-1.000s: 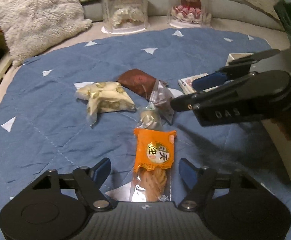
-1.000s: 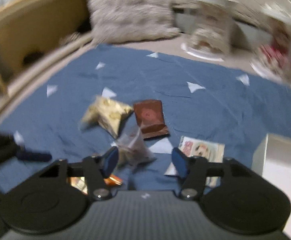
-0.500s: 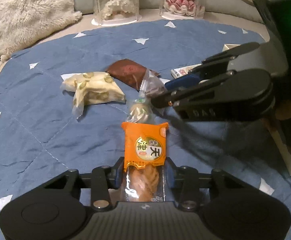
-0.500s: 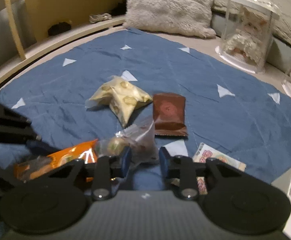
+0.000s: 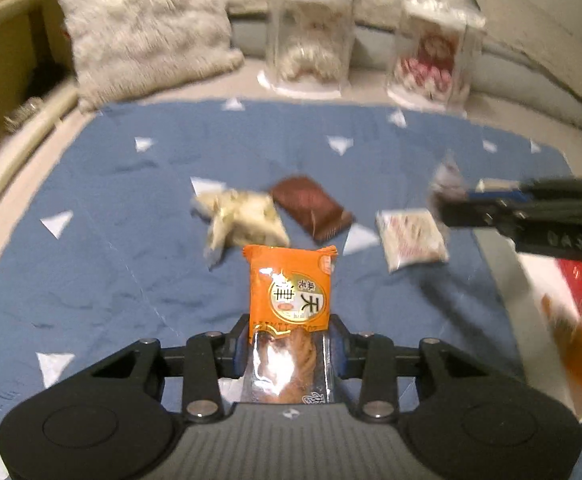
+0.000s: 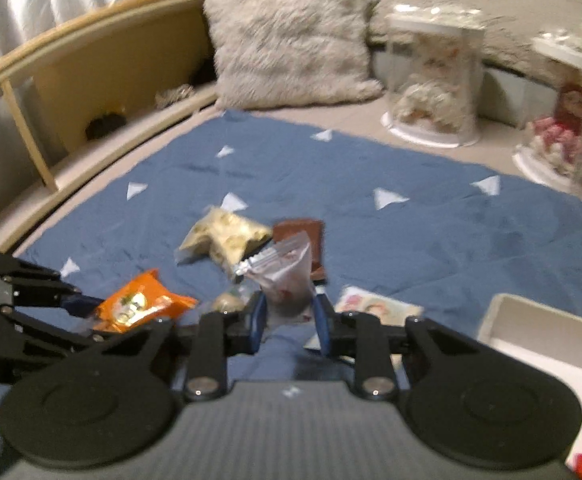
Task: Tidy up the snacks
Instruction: 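Carry the orange pack and clear bag over the white tray with both grippers, then open both grippers to drop the orange pack and clear bag into the tray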
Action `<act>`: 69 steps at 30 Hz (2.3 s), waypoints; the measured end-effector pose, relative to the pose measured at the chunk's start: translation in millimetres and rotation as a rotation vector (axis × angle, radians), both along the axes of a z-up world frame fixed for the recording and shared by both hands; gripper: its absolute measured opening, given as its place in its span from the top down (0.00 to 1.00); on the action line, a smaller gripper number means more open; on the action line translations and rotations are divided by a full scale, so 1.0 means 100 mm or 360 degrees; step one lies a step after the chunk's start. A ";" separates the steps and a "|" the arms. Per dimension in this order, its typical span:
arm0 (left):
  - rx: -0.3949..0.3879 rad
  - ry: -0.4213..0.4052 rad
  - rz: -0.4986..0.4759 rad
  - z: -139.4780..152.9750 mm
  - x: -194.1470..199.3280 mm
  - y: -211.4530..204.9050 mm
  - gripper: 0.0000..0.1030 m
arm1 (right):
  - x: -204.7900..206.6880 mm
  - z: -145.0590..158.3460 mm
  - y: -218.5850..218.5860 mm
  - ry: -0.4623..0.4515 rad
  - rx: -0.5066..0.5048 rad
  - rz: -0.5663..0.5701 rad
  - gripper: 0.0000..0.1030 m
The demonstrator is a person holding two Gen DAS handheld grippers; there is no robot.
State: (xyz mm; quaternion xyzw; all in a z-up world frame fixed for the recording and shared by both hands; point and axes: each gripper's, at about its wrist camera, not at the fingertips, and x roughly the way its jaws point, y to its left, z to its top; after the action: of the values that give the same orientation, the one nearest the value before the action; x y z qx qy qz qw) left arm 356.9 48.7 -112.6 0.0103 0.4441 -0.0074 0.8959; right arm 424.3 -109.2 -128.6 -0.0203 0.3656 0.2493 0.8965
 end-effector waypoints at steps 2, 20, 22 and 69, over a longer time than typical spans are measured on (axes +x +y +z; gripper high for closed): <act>-0.0032 -0.0045 0.0032 0.11 -0.01 -0.07 0.60 | -0.04 0.08 -0.13 -0.0005 0.0032 -0.0039 0.70; -0.0208 -0.0150 -0.0019 0.28 0.12 -1.41 0.60 | -0.85 0.41 -1.50 -0.0056 0.0029 -0.0450 0.70; -0.0225 -0.0148 -0.0045 0.29 0.13 -1.57 0.60 | -0.95 0.43 -1.67 -0.0060 0.0030 -0.0501 0.70; -0.0270 0.0072 -0.0091 -0.37 0.55 -2.69 0.19 | -1.14 0.01 -2.51 0.0252 -0.0045 -0.0872 0.55</act>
State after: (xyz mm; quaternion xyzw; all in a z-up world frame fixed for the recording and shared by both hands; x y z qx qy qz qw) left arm 412.2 -220.3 -149.8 -0.0531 0.4614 -0.0708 0.8828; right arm 310.8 -360.1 -127.3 0.0863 0.4298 -0.0064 0.8988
